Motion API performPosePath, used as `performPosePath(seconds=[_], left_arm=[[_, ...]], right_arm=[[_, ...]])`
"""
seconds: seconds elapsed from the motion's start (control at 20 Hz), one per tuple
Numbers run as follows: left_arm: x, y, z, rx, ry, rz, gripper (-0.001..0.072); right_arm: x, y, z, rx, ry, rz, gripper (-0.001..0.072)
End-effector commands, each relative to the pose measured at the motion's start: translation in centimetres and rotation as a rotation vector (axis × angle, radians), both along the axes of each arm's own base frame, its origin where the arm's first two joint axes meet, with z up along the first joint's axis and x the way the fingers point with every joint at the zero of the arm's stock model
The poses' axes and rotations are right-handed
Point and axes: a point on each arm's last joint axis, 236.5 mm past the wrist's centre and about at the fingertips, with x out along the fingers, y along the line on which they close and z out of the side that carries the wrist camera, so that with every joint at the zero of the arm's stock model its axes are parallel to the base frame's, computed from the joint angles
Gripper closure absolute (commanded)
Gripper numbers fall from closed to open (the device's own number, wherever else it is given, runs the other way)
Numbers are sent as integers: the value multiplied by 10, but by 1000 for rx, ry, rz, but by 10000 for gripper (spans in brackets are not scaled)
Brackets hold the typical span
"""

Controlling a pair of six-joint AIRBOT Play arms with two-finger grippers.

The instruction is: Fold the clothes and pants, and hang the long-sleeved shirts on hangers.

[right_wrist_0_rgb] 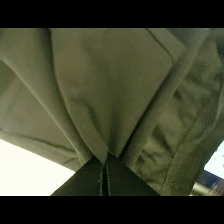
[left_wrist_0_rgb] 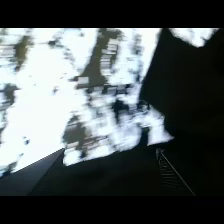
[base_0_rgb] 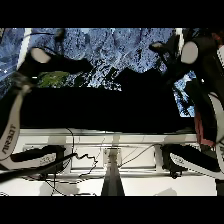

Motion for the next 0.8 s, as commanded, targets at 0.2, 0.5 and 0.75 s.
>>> performPosePath(seconds=[0.2, 0.5, 0.75], left_arm=[[-18, -109, -92, -206, 293, 38, 80], [-12, -126, -119, -180, 297, -16, 80], [3, -140, -120, -185, 253, -9, 278]], right_arm=[[-1, -5, 1, 29, -121, -56, 699], [3, -3, 2, 39, -140, -58, 699], [2, 0, 3, 54, -134, -57, 699]])
